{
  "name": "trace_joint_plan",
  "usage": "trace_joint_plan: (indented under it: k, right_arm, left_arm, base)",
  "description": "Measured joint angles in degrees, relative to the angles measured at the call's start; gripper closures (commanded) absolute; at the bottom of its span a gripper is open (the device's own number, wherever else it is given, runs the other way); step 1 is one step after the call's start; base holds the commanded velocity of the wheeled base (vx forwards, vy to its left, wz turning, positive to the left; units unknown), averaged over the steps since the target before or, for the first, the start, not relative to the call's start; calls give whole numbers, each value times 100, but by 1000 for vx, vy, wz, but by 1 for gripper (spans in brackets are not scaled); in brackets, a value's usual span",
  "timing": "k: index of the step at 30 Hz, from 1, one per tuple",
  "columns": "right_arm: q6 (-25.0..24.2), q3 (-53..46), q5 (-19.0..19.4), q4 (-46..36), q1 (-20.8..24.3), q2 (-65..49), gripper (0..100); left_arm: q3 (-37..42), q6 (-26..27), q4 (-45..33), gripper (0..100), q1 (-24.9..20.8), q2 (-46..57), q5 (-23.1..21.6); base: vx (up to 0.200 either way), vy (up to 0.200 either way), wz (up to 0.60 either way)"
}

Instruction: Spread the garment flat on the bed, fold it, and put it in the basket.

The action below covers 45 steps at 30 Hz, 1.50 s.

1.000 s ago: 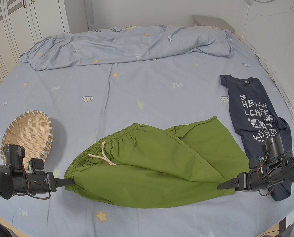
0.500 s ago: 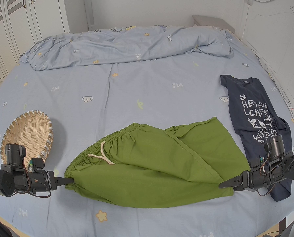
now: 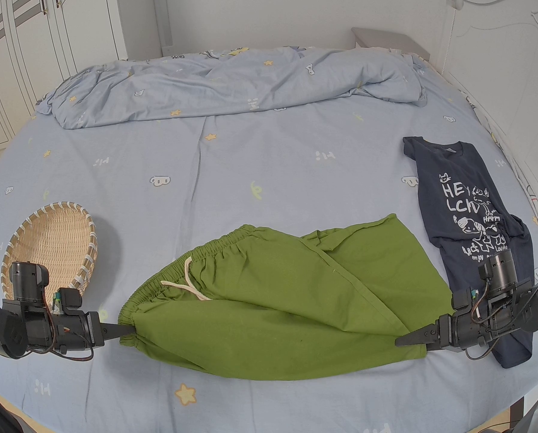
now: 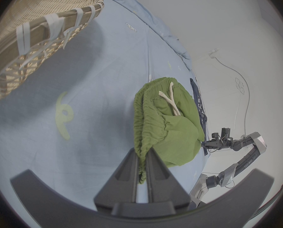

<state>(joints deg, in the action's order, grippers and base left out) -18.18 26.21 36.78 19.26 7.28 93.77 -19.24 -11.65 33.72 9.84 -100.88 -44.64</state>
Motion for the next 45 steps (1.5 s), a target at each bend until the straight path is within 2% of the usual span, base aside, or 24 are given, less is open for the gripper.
trace_joint_plan:
  k: [9, 17, 20, 23, 26, 28, 31, 35, 45]
  right_arm:
    - [83, -66, -46, 115, 5, 218, 100]
    - [356, -194, -71, 252, -254, 334, 100]
    - [367, -227, -218, 211, -244, 251, 100]
    - [356, -238, -678, 145, -98, 127, 100]
    - [272, -238, -1237, 35, 245, -35, 100]
    - [151, -238, -1396, -79, 529, -166, 100]
    - [-67, -226, -1535, -321, 940, -452, 100]
    - [-216, -193, -1618, -791, 1323, -894, 100]
    - [-282, -463, -1618, -1012, 1518, -1365, 100]
  left_arm:
    - [-7, 0, 0, 100, 7, -9, 2]
    - [9, 0, -2, 100, 33, 13, 2]
    - [78, 5, -20, 100, 66, 85, 2]
    - [182, 6, -49, 100, 160, 199, -2]
    - [301, 13, -162, 100, 369, 358, -11]
    - [362, 27, -301, 100, 571, 472, -7]
    - [444, 107, -640, 100, 852, 639, 17]
    - [668, 501, -961, 100, 1163, 811, 48]
    - [1270, 1186, -1063, 100, 1401, 959, 94]
  base:
    - [0, 0, 0]
    - [0, 0, 0]
    - [0, 0, 0]
    - [0, 0, 0]
    - [0, 0, 0]
    - [0, 0, 0]
    - [0, 0, 0]
    - [0, 0, 0]
    - [0, 0, 0]
